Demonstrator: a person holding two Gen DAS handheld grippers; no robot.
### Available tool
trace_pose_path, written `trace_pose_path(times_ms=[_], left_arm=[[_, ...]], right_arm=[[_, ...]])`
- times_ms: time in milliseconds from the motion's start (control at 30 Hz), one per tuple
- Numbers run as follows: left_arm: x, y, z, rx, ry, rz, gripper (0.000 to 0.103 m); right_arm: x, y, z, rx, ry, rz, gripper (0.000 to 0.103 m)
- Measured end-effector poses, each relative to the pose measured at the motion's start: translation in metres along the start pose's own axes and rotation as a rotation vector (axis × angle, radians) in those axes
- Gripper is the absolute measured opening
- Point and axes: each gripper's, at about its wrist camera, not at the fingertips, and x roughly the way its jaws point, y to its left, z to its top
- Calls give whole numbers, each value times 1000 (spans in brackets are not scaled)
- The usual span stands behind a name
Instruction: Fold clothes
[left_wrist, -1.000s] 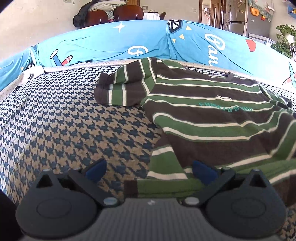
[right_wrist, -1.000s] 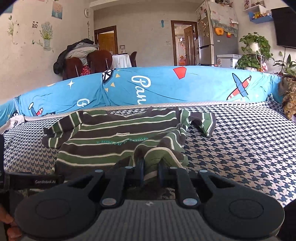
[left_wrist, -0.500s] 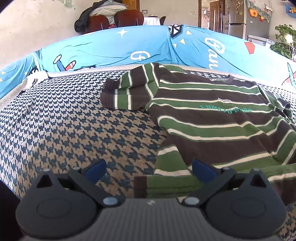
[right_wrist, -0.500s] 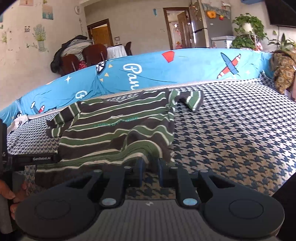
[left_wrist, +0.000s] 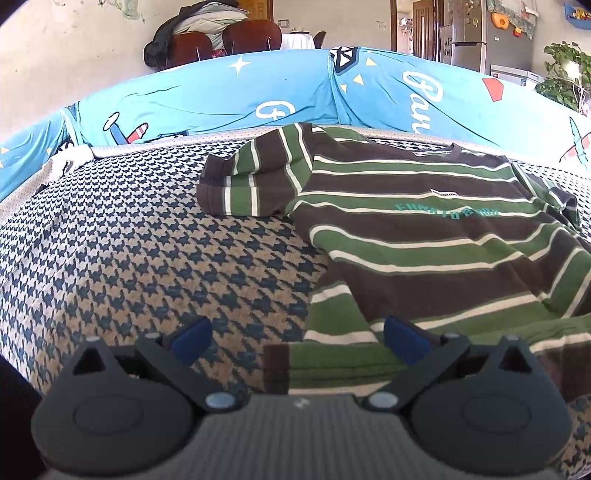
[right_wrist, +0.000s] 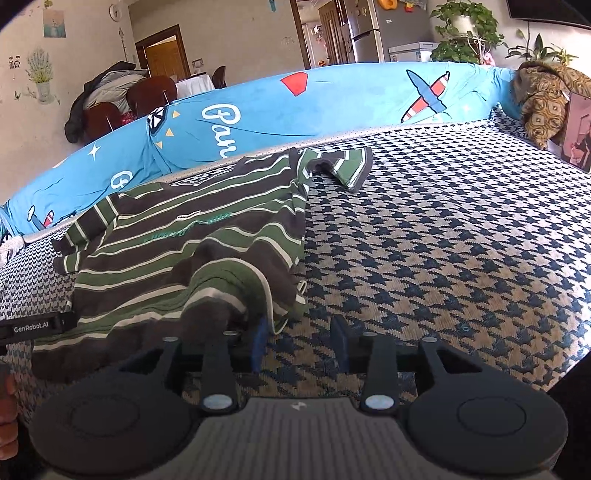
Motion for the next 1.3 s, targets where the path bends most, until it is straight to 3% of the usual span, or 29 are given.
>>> trace_pose_path(times_ms=[133,233,400,533,600,800,967,1133,1300], left_arm=[[2,-1,-1,4,4,1,103],[2,-1,-1,8,5,2,103],[4,-2,-2,8,12,0,103],[5,-2,-2,5,16,-2,103],[5,-2,-2,4,17,-2,103],[4,-1,-2,4,17,-4,103],[2,-1,-2,1,13,-10,103],[-1,3,-2,-10,7,-7,103],[-5,8,-1,-33,-7,4,103]], right_arm=[[12,5,6,-31,-19,26,41],[26,7,10,-33,-20,32,49],[42,11,10,-41,-31,21,50],[38,18,8,-87,-38,41,24],[33,21,7,-112,-49,31,20],[2,19,6,-131,-109,-53,16],[-26,13,5,-148,-188,-208,15],[-32,-7,3,-32,-150,-326,15],[-34,-15,3,3,-135,-338,15]])
